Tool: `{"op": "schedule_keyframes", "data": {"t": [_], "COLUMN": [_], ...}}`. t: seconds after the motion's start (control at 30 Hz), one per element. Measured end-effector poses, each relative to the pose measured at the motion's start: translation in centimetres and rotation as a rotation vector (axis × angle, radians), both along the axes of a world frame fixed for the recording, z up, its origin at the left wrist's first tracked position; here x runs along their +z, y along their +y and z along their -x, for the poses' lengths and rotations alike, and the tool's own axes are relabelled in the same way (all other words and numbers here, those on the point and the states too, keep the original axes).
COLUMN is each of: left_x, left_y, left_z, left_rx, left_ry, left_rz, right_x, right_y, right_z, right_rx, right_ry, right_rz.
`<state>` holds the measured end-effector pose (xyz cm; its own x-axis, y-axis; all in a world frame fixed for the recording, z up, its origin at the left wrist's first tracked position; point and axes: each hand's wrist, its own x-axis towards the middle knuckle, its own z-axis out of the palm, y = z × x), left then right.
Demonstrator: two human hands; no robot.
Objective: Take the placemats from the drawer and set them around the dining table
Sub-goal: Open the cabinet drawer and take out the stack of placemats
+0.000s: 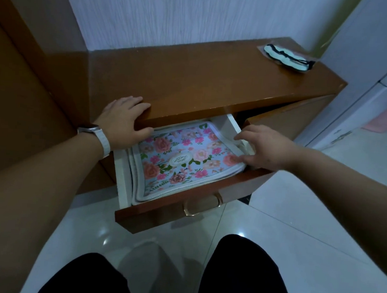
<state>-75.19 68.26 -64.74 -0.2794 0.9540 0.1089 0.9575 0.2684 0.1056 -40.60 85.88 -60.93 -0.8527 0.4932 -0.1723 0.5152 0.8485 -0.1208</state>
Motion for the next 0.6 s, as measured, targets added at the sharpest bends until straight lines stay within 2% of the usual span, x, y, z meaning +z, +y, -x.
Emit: {"op": "schedule_keyframes", "data": {"t": [0.33,0.6], "left_x": [0.2,0.3], "left_y": [0.2,0.3], "left_z": [-0.4,-0.6], "left_rx": [0.021,0.022], "left_ry": [0.010,0.045], "left_rz": [-0.022,-0.027], "right_x": [-1.0,-2.5], "right_y": [3.3,3.4], "right_z": [0.9,2.5], "right_rx": [0.270,0.463], "right_ry": [-0.302,-0.379], "right_rz": [-0.024,-0.126]}}
